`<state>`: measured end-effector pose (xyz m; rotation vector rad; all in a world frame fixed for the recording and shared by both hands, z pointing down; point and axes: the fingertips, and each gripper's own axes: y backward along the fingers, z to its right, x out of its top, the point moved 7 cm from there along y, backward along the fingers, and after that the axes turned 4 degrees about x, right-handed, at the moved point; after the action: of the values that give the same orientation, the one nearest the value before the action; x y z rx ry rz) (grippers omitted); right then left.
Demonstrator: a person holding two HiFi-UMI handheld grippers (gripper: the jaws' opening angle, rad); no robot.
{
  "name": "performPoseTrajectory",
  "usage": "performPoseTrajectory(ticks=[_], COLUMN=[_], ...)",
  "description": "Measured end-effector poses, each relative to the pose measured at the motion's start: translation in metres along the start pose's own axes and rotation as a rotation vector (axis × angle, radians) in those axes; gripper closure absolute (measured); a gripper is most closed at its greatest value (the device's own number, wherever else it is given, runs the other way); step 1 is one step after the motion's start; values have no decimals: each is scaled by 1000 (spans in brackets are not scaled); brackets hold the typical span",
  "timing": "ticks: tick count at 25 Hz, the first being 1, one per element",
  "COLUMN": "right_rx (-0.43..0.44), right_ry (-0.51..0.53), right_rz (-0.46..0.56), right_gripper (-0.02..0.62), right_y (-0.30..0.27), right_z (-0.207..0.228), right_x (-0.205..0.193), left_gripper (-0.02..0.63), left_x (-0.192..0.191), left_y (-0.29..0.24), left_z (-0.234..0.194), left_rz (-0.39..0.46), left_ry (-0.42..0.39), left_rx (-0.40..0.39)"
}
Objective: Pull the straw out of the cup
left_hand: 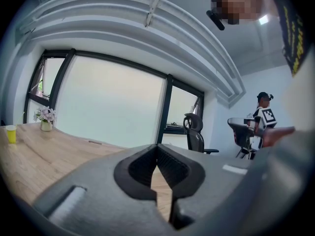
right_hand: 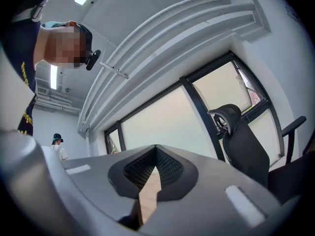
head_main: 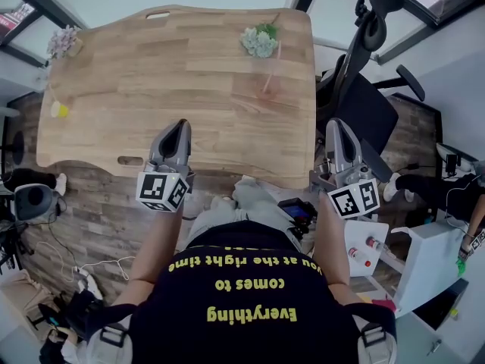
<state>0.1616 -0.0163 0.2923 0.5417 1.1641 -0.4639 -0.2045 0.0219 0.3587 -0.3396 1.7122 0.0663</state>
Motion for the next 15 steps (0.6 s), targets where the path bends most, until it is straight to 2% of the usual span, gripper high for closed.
performPoseTrajectory(ticks=[15], right_rx=[57], right_ry=[-16], right_rz=[-3], right_gripper=[589], right_y=[-28], right_z=[52], right_x=[8], left_gripper=[606], left_x=[5], left_y=[-48], left_z=[18], left_rz=[10], left_ry=[-9], left_rx=[27])
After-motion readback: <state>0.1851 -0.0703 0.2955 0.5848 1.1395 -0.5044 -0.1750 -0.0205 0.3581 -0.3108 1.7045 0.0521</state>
